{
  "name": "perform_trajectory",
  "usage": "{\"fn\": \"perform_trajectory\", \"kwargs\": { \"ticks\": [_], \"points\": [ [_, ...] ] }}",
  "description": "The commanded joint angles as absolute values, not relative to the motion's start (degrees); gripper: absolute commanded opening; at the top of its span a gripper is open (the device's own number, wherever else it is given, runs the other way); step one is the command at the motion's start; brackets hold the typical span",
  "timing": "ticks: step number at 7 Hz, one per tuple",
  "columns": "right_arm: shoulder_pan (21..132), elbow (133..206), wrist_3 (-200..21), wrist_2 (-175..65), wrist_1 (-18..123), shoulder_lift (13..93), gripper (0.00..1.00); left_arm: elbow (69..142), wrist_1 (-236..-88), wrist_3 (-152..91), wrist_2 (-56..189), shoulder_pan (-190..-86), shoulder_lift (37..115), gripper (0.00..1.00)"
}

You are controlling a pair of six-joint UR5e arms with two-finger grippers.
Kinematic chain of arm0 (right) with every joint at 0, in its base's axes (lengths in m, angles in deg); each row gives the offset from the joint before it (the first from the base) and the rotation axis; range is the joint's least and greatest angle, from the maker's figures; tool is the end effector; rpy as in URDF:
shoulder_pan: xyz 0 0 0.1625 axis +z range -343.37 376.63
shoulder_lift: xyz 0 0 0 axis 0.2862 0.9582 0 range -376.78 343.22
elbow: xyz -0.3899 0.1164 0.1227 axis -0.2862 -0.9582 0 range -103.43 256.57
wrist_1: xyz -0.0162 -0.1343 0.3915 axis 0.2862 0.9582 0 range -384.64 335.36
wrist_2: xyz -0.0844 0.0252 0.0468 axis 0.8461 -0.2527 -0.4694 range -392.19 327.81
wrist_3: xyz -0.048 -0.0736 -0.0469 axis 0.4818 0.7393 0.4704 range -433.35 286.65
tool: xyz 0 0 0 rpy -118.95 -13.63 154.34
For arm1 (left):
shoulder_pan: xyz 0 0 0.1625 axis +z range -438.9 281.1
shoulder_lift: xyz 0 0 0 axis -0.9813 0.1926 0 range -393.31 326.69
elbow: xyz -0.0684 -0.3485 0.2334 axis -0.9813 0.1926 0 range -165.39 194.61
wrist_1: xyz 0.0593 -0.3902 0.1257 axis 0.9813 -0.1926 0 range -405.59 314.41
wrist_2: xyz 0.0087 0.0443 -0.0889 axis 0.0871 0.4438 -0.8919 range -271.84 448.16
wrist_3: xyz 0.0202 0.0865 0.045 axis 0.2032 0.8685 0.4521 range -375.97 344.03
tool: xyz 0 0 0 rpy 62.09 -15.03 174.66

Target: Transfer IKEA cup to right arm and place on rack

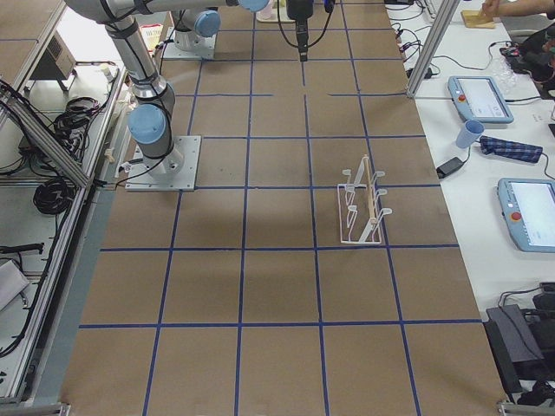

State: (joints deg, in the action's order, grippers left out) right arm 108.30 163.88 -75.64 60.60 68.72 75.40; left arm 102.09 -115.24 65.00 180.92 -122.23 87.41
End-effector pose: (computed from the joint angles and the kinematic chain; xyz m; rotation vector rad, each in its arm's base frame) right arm 0.1426 -0.4836 0.5363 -0.0220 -3.0898 0.2249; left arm 0.3831 -0.5382 0.2305 -0.9000 -2.8991 -0.1576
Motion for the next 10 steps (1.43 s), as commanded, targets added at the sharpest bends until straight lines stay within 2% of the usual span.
{"fn": "perform_trajectory", "kwargs": {
  "ticks": [1,2,3,5,6,10],
  "points": [
    [108.3,163.8,-75.6,60.6,68.7,75.4,1.0,102.1,-114.5,65.9,181.0,-122.3,87.5,0.61],
    [108.3,163.8,-75.6,60.6,68.8,75.4,1.0,102.2,-114.5,66.3,180.9,-122.3,87.7,0.41],
    [108.3,163.8,-75.6,60.5,68.7,75.3,1.0,102.3,-114.5,66.4,180.7,-122.4,87.7,0.35],
    [108.3,163.8,-75.6,60.6,68.7,75.3,1.0,103.3,-114.9,66.4,179.5,-122.2,87.4,0.05],
    [108.3,163.8,-75.6,60.5,68.7,75.3,1.0,103.3,-115.0,66.3,179.6,-122.2,86.8,0.0],
    [108.3,163.8,-75.6,60.5,68.8,75.3,1.0,100.8,-116.5,66.5,179.6,-122.4,83.7,0.0]
  ]
}}
